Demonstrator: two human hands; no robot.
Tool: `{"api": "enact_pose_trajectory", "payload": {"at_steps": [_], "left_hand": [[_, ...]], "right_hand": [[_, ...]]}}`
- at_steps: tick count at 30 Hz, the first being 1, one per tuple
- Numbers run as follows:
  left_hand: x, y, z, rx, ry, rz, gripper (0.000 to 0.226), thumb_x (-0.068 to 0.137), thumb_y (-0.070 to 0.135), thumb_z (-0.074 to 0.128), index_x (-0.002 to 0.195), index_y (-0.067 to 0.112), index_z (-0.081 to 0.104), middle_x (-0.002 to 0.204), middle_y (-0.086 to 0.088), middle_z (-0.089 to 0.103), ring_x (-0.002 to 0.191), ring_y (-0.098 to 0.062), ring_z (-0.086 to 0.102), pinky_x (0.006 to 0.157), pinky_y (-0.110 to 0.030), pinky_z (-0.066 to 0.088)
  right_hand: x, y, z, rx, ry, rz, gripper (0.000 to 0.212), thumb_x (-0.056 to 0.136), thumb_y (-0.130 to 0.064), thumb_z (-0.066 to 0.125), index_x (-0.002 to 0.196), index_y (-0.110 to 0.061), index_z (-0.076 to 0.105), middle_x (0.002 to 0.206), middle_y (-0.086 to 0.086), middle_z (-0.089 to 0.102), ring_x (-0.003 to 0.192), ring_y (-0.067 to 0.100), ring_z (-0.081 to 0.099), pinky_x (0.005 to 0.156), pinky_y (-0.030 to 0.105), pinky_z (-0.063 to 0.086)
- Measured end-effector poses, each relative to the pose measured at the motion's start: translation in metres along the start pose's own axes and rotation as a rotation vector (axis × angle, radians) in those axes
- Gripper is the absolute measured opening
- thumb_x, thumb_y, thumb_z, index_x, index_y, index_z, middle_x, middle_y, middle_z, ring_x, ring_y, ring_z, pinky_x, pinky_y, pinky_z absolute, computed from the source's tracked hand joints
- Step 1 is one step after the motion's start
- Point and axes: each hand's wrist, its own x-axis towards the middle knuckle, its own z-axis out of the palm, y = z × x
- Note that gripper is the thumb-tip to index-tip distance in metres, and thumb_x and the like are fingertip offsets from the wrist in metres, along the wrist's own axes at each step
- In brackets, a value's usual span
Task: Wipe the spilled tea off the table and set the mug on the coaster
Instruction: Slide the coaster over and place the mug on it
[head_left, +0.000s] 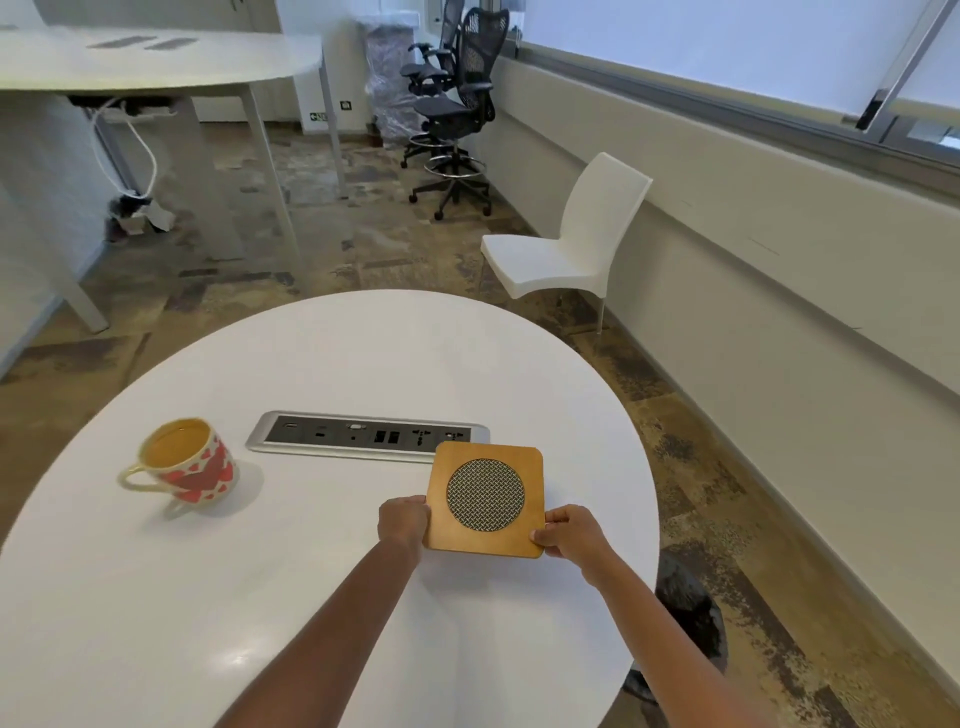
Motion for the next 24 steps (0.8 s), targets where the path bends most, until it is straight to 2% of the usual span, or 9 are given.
{"api": "enact_pose_trajectory", "payload": {"at_steps": [2,4,7,9,11,13,16,19,24], "left_hand": [[0.005,-0.002,-0.02,0.025,0.026,0.014,0.031,0.086,-0.01,0.047,0.115,-0.007,0.06,0.12,-0.022,0.061,0.114,-0.038,0.052,0.095,-0.04,0.044],[0.01,-0.005,-0.041,0.04,0.032,0.007,0.026,0.085,-0.011,0.047,0.105,-0.007,0.064,0.11,-0.019,0.064,0.11,-0.037,0.053,0.092,-0.039,0.044],[0.02,-0.011,-0.073,0.064,0.038,0.026,0.039,0.081,-0.014,0.045,0.054,0.011,0.057,0.065,-0.006,0.053,0.074,-0.028,0.048,0.059,-0.028,0.037],[0.029,-0.013,-0.093,0.114,0.044,0.027,0.044,0.079,-0.015,0.043,0.046,0.014,0.047,0.063,-0.006,0.047,0.067,-0.024,0.041,0.052,-0.026,0.028],[0.037,-0.016,-0.113,0.174,0.058,0.026,0.041,0.079,-0.014,0.044,0.048,0.012,0.048,0.066,-0.009,0.048,0.07,-0.024,0.042,0.055,-0.027,0.03],[0.044,-0.015,-0.132,0.248,0.069,0.036,0.028,0.082,-0.009,0.046,0.063,0.002,0.063,0.075,-0.019,0.061,0.076,-0.031,0.055,0.067,-0.032,0.042],[0.059,-0.018,-0.156,0.318,0.087,0.047,0.023,0.085,-0.005,0.046,0.094,-0.013,0.066,0.103,-0.03,0.067,0.099,-0.041,0.061,0.086,-0.04,0.048],[0.071,-0.018,-0.176,0.39,0.102,0.065,0.023,0.083,-0.007,0.047,0.096,-0.014,0.064,0.107,-0.031,0.065,0.103,-0.042,0.059,0.089,-0.042,0.046],[0.085,-0.019,-0.2,0.443,0.094,0.115,0.029,0.084,-0.007,0.045,0.105,-0.008,0.065,0.114,-0.023,0.065,0.109,-0.035,0.057,0.094,-0.037,0.042]], "right_hand": [[-0.005,-0.004,0.02,-0.008,-0.002,0.0,0.023,0.079,0.005,0.064,0.066,-0.01,0.054,0.072,0.005,0.059,0.073,0.018,0.058,0.061,0.019,0.05],[-0.009,-0.007,0.042,-0.014,-0.006,0.0,0.021,0.079,0.005,0.065,0.069,-0.009,0.053,0.073,0.004,0.058,0.068,0.014,0.057,0.056,0.016,0.049],[-0.013,-0.01,0.076,-0.002,-0.009,0.009,0.023,0.077,0.007,0.067,0.071,-0.01,0.051,0.073,0.002,0.054,0.076,0.018,0.058,0.06,0.019,0.053],[-0.016,-0.012,0.1,0.0,0.003,0.026,0.021,0.076,0.007,0.067,0.077,-0.006,0.052,0.074,0.002,0.053,0.081,0.021,0.057,0.068,0.025,0.055],[-0.02,-0.013,0.124,0.013,0.008,0.04,0.023,0.076,0.008,0.067,0.074,-0.008,0.051,0.074,0.001,0.054,0.075,0.018,0.058,0.063,0.023,0.054],[-0.023,-0.012,0.148,0.013,0.023,0.055,0.028,0.076,0.008,0.067,0.069,-0.012,0.048,0.072,0.001,0.054,0.066,0.012,0.056,0.06,0.021,0.054],[-0.027,-0.009,0.18,0.004,0.045,0.088,0.027,0.075,0.009,0.066,0.072,-0.011,0.048,0.07,0.001,0.053,0.061,0.01,0.054,0.076,0.035,0.057],[-0.028,-0.009,0.208,-0.017,0.052,0.093,0.025,0.074,0.008,0.067,0.081,-0.007,0.048,0.069,0.001,0.053,0.064,0.016,0.056,0.085,0.04,0.054],[-0.025,-0.009,0.24,-0.041,0.091,0.095,0.026,0.073,0.006,0.069,0.081,-0.008,0.049,0.073,0.002,0.056,0.077,0.021,0.057,0.082,0.034,0.051]]}}
